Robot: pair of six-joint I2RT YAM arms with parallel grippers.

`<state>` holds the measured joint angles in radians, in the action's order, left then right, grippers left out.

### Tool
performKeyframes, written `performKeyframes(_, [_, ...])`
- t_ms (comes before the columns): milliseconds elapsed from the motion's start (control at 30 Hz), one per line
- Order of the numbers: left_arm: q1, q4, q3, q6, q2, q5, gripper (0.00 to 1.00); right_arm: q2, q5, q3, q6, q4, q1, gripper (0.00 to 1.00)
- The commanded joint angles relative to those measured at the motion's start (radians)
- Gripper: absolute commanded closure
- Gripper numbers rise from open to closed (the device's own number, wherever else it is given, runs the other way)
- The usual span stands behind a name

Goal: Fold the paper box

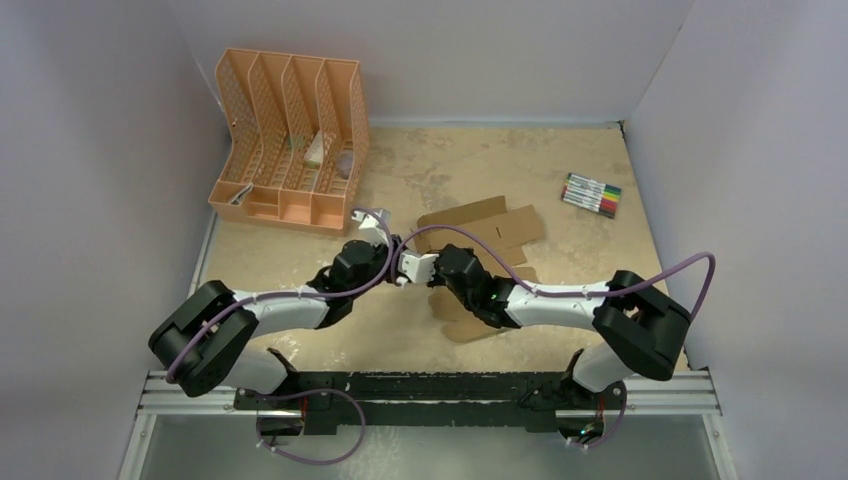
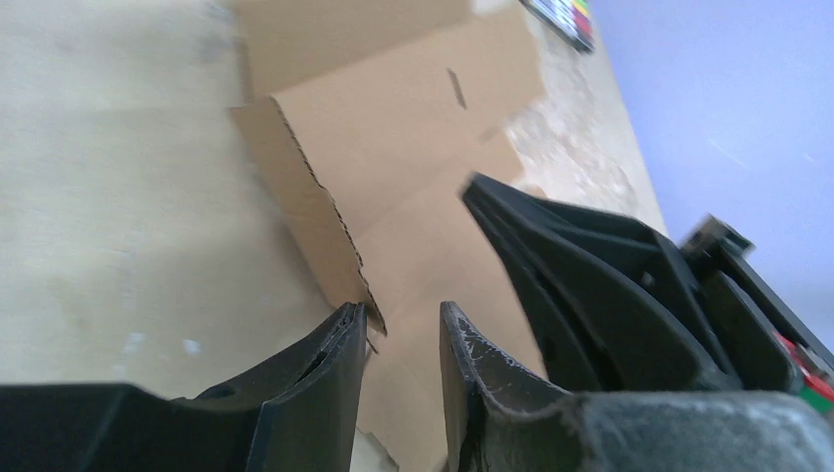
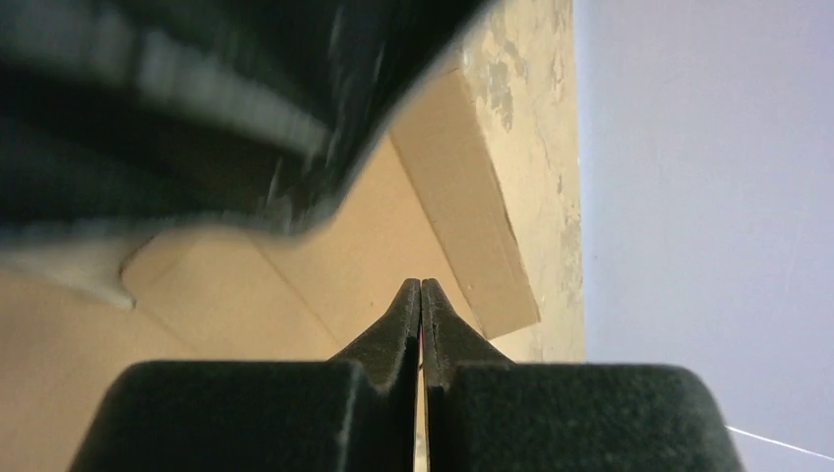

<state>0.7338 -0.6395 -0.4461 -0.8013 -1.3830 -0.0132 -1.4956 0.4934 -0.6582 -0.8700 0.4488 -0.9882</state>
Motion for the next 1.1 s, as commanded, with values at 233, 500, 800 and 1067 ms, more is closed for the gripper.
performKeyframes(233, [0.053,0.047,-0.034,0.009,0.083,-0.068,0.61,0.091,-0.02,-0.033,0.112,-0.011,0.008,0.93])
performKeyframes(500, [0.042,0.574,-0.2,0.026,0.186,0.191,0.33,0.232,-0.194,-0.151,0.296,-0.309,0.214,0.53])
performKeyframes(800, [0.001,0.899,-0.368,-0.034,0.028,0.255,0.3,0.203,-0.337,-0.269,0.398,-0.419,0.383,0.21])
performKeyframes(1067, [-0.076,0.825,-0.297,-0.082,0.014,0.082,0.33,0.103,-0.502,-0.35,0.365,-0.505,0.452,0.2])
